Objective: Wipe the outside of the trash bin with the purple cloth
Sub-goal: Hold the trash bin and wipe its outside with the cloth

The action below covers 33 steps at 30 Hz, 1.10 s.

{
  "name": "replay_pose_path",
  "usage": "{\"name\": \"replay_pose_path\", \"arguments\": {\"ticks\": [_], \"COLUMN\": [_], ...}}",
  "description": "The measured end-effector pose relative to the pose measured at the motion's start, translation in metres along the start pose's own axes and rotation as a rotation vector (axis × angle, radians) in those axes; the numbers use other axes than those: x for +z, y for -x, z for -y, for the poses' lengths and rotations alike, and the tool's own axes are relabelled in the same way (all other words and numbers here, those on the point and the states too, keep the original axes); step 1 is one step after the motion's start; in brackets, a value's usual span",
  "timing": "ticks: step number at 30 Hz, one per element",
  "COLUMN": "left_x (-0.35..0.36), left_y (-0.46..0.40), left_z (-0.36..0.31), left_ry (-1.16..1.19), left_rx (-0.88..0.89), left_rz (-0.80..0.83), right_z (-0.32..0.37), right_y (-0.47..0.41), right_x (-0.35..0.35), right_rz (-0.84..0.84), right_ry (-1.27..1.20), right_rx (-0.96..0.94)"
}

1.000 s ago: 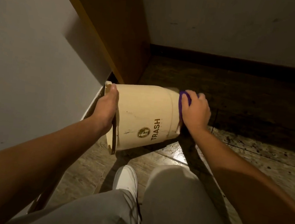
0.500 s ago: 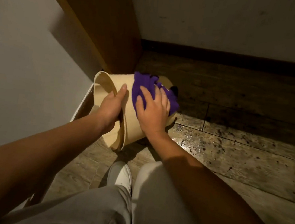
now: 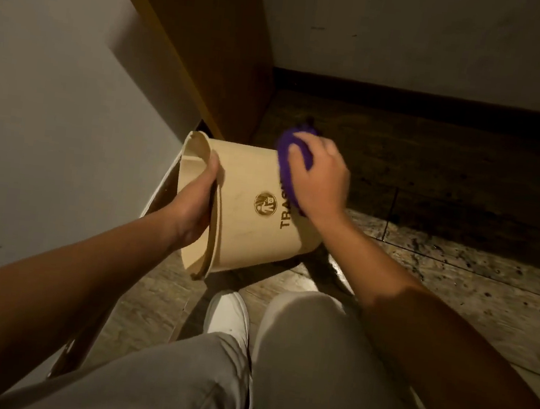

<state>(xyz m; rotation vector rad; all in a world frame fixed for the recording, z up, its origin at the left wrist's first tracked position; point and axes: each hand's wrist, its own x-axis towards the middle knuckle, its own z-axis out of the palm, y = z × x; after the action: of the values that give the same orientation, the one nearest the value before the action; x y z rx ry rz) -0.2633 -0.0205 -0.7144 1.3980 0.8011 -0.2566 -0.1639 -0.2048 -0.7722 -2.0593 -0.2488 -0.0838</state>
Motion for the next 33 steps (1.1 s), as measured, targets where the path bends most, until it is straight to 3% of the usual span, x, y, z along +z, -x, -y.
{"name": "replay_pose_path", "arguments": {"ticks": [3,6,13,18,23,26,30,33], "left_x": [0.017,0.022,-0.002,-0.017,-0.006,0.002,0.009,0.001], "left_y": [0.003,-0.003,-0.011,-0.012,-0.014,-0.010,-0.009,-0.010], "left_z": [0.008,0.008,0.013,0.014,0.017,0.013,0.015,0.020], "left_ry": [0.077,0.102,0.070,0.093,0.103,0.238,0.324,0.280], "left_rx": [-0.024,0.054,-0.008,-0.020,0.031,-0.029,-0.070,-0.083], "left_rz": [0.007,-0.076,-0.203,-0.264,-0.191,-0.061,-0.054,-0.157], "right_z": [0.050,0.056,-0.042,-0.106,-0.055,0.002,0.017,-0.011], "right_y": [0.022,0.052,0.048,0.041,0.023,0.025,0.055,0.061], "right_x": [0.025,0.053,0.050,0.018,0.009,0.025,0.053,0.057], "right_rz": [0.076,0.160,0.143,0.210,0.020,0.099,0.205,0.170], "right_ry": [-0.124,0.021,0.314,0.366,0.071,-0.063,0.146,0.235], "right_rx": [-0.081,-0.081,0.154,0.413,0.202,-0.008,-0.202,-0.084]}}
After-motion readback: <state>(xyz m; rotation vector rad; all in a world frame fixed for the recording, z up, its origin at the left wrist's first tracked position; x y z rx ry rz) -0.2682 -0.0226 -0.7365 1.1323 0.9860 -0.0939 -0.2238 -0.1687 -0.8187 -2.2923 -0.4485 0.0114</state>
